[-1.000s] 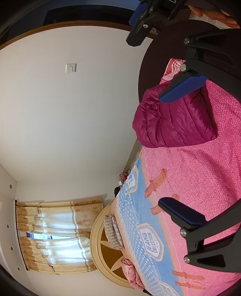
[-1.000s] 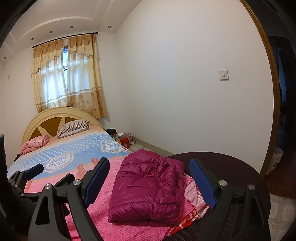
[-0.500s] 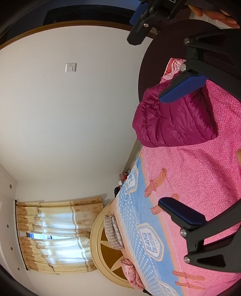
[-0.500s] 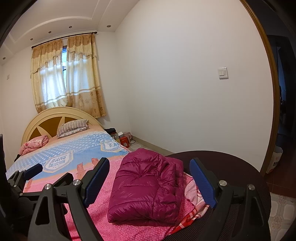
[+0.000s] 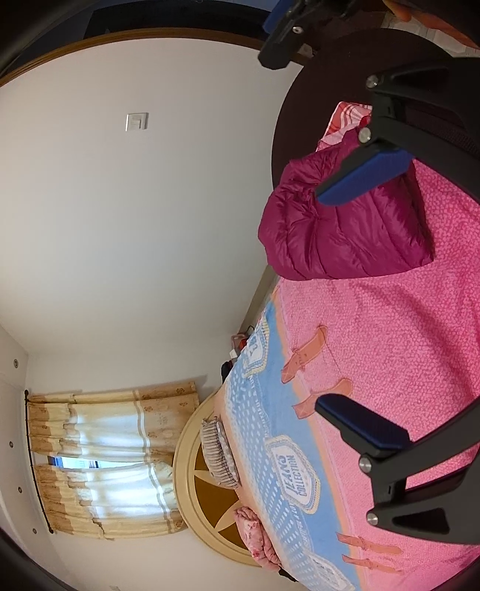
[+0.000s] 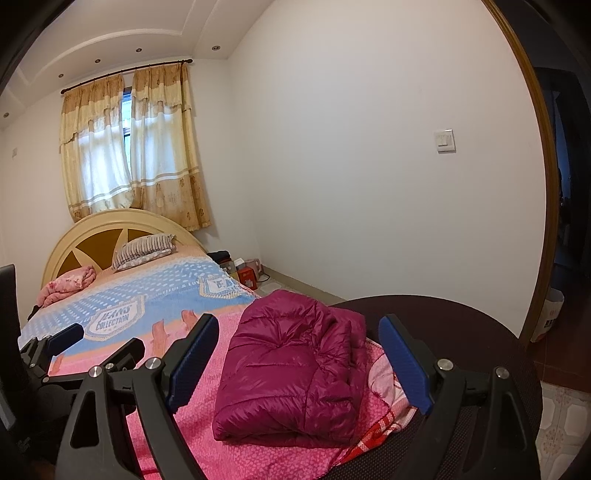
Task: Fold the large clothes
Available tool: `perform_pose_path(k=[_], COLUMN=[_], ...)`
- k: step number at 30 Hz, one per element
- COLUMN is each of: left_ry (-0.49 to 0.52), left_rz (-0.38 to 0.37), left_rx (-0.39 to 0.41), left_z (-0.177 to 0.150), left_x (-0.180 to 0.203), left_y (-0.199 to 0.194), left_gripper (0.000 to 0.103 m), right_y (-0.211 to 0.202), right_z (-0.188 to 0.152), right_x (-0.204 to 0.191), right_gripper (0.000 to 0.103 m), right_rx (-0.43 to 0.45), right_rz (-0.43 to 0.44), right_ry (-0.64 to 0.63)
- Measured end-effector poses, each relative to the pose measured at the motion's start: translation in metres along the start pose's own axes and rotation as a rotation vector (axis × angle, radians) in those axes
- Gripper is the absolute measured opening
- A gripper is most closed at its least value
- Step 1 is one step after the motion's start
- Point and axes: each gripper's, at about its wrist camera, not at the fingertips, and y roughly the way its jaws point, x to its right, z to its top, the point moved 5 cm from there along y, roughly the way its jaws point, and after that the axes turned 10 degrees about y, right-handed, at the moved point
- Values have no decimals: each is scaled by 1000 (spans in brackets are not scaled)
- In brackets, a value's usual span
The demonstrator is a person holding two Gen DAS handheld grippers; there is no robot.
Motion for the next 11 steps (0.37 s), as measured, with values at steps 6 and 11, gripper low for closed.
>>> perform_pose_path(k=[6, 11], left_ry=[3, -6], left_rz=[5, 1], left_rx=[-1, -20], left_z=[-1, -3], left_x=[-1, -3], left_y=[1, 3], left_gripper=[103, 103], right_y=[1, 3], right_z=[-1, -2], right_x=[0, 0], right_gripper=[89, 89], right_rx=[-3, -16], right_rz=[1, 0], right_ry=[0, 5])
